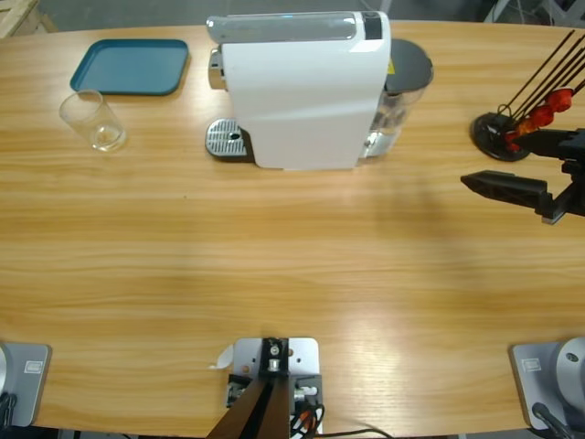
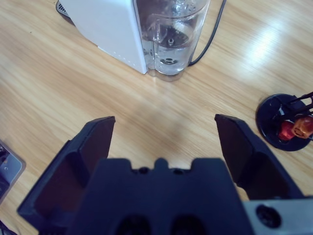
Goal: Pour coffee
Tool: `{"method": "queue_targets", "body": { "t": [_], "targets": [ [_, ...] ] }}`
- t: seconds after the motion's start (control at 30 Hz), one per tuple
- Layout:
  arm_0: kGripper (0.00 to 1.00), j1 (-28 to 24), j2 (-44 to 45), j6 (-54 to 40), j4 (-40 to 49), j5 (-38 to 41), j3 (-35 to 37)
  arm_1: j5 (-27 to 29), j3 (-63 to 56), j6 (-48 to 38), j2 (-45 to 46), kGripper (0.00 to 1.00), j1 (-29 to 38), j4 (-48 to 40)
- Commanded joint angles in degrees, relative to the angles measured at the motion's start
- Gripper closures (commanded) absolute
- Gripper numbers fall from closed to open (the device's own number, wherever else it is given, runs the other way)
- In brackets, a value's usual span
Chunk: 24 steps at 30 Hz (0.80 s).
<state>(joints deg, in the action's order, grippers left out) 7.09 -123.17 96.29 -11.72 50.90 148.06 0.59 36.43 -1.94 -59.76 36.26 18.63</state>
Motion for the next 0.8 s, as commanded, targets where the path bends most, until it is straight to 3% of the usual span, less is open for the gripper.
{"method": "queue_targets", "body": {
  "t": [0.03, 0.1, 0.17, 0.23, 0.33, 0.43, 0.53, 0.7, 0.77, 0.8],
  "targets": [
    [0.57, 4.5, -2.1, -8.4, 27.3, 4.4, 12.2, -0.3, -2.2, -0.4, 2.8, 0.082, 0.3, -0.6],
    [0.488, 4.4, 0.9, -19.6, 49.0, 4.3, 10.9, -0.5, -2.2, -0.4, 2.7, 0.082, 0.3, -0.7],
    [0.431, 3.2, 4.0, -31.4, 69.1, 3.5, 5.2, -0.5, -2.2, -0.4, 2.6, 0.082, 0.3, -0.7],
    [0.265, 2.4, 9.3, -38.6, 77.7, -1.3, -6.3, -0.6, -2.3, -0.4, 2.7, 0.082, 0.3, -0.8],
    [0.151, 0.1, 20.2, -45.2, 78.1, -9.7, -31.7, -0.8, -2.3, -0.4, 2.8, 0.082, 0.3, -0.9],
    [0.15, -1.2, 28.3, -53.9, 77.7, -17.2, -48.0, -1.1, -2.3, -0.4, 2.8, 0.082, 0.3, -1.0],
    [0.157, 1.6, 33.0, -66.5, 77.7, -28.2, -53.9, -1.4, -2.3, -0.4, 2.8, 0.082, 0.3, -1.0],
    [0.171, 6.8, 36.3, -77.9, 77.8, -36.7, -58.2, -1.6, -2.2, -0.4, 2.1, 0.085, 0.3, -1.0],
    [0.369, 11.0, 38.1, -79.8, 77.6, -44.0, -60.4, -1.6, -2.2, -0.4, 2.1, 0.088, 0.3, -0.9],
    [0.396, 14.1, 38.4, -81.2, 77.3, -47.3, -60.9, -1.6, -2.2, -0.4, 2.1, 0.092, 0.3, -0.9]
  ]
}}
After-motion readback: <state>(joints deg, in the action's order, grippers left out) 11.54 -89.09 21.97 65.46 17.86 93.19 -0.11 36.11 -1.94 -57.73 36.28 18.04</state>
